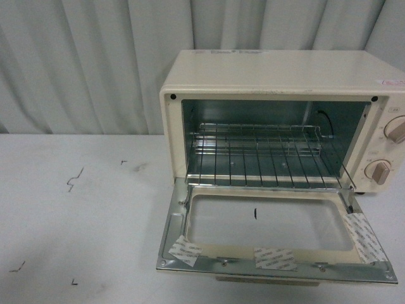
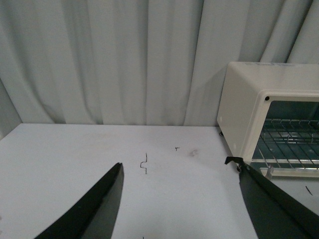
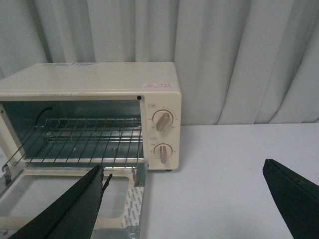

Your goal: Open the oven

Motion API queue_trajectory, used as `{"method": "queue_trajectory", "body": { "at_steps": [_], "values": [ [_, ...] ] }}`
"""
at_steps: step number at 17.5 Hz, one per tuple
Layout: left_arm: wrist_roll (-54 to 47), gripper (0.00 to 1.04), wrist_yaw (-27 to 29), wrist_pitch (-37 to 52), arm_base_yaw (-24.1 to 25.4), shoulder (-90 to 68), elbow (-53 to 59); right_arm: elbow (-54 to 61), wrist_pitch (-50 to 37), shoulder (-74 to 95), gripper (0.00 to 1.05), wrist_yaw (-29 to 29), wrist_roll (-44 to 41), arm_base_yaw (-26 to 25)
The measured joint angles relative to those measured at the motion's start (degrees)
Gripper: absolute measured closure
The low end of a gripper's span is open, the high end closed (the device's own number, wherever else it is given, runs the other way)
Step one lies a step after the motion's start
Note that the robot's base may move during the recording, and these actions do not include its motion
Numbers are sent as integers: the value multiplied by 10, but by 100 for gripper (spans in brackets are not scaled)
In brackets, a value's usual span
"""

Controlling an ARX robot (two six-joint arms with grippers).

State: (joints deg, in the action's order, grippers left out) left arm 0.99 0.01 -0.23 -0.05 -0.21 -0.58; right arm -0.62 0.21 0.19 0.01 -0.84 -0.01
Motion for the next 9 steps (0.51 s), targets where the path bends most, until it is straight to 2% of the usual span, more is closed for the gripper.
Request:
{"method": "queue_trajectory", "body": {
  "at_steps": [1, 3, 4, 9],
  "values": [
    [0, 19, 0, 0, 0, 0, 0, 0, 0, 0, 6, 0, 0, 0],
    [0, 5, 0, 0, 0, 0, 0, 0, 0, 0, 6, 0, 0, 0],
    [0, 7, 0, 0, 0, 0, 0, 0, 0, 0, 6, 0, 0, 0],
    [0, 7, 0, 0, 0, 0, 0, 0, 0, 0, 6, 0, 0, 0]
  ]
}}
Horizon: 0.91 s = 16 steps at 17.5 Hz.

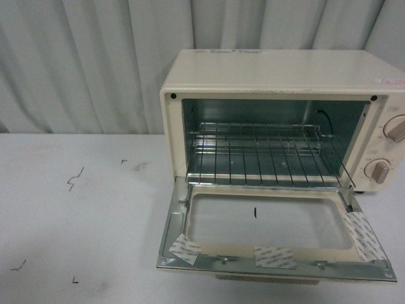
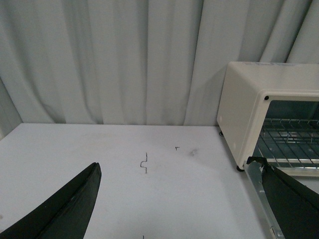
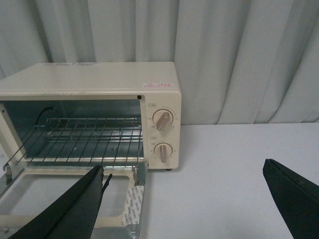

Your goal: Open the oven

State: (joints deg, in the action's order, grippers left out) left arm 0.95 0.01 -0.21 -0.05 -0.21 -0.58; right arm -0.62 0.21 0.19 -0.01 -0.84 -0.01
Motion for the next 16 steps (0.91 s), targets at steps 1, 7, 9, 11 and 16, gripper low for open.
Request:
{"method": "queue_trajectory", "body": {
  "at_steps": [1, 7, 9, 11, 16],
  "values": [
    [0, 7, 0, 0, 0, 0, 0, 0, 0, 0, 6, 0, 0, 0],
    [0, 7, 0, 0, 0, 0, 0, 0, 0, 0, 6, 0, 0, 0],
    [0, 7, 0, 0, 0, 0, 0, 0, 0, 0, 6, 0, 0, 0],
    [0, 7, 0, 0, 0, 0, 0, 0, 0, 0, 6, 0, 0, 0],
    [0, 7, 0, 0, 0, 0, 0, 0, 0, 0, 6, 0, 0, 0]
  ]
}}
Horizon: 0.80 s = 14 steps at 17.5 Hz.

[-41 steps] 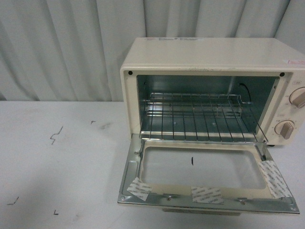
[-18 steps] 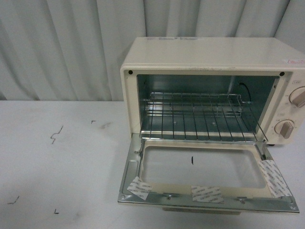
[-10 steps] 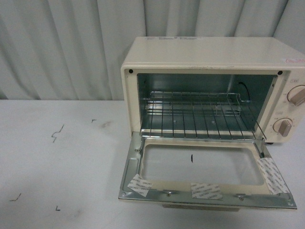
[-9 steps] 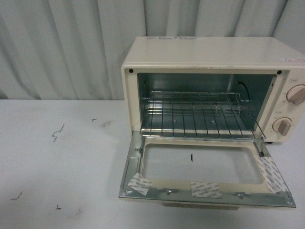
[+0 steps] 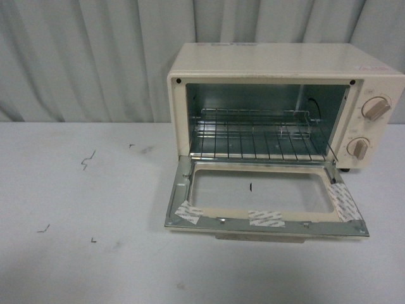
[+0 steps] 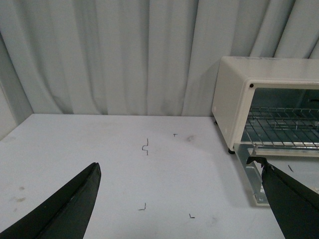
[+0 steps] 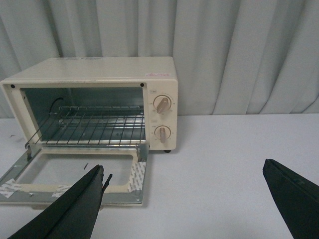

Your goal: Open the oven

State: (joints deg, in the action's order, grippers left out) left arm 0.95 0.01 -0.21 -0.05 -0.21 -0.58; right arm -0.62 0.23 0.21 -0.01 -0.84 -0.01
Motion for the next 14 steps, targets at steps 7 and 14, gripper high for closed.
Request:
{"method": "queue_trajectory", "body": {
  "at_steps": [7, 14],
  "values": [
    [0, 7, 0, 0, 0, 0, 0, 0, 0, 0, 6, 0, 0, 0],
    [0, 7, 0, 0, 0, 0, 0, 0, 0, 0, 6, 0, 0, 0]
  ]
}}
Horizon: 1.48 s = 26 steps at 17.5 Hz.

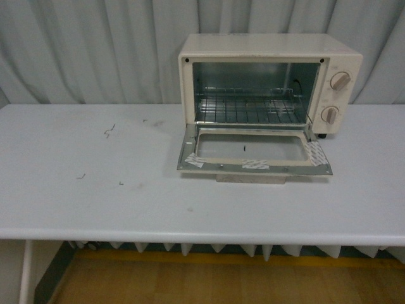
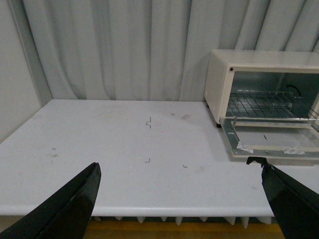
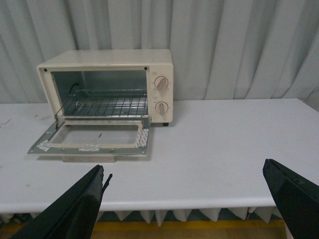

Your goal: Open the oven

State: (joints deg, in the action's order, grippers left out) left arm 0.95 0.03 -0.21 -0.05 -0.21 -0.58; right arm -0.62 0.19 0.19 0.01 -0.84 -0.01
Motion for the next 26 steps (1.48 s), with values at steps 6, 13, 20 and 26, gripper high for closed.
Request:
{"method": "queue_trajectory", "body": {
  "at_steps": [6, 13, 20, 26],
  "values": [
    [0, 7, 0, 0, 0, 0, 0, 0, 0, 0, 6, 0, 0, 0],
    [0, 7, 0, 0, 0, 0, 0, 0, 0, 0, 6, 0, 0, 0],
    [0, 7, 0, 0, 0, 0, 0, 0, 0, 0, 6, 0, 0, 0],
    [0, 7, 0, 0, 0, 0, 0, 0, 0, 0, 6, 0, 0, 0]
  ]
}}
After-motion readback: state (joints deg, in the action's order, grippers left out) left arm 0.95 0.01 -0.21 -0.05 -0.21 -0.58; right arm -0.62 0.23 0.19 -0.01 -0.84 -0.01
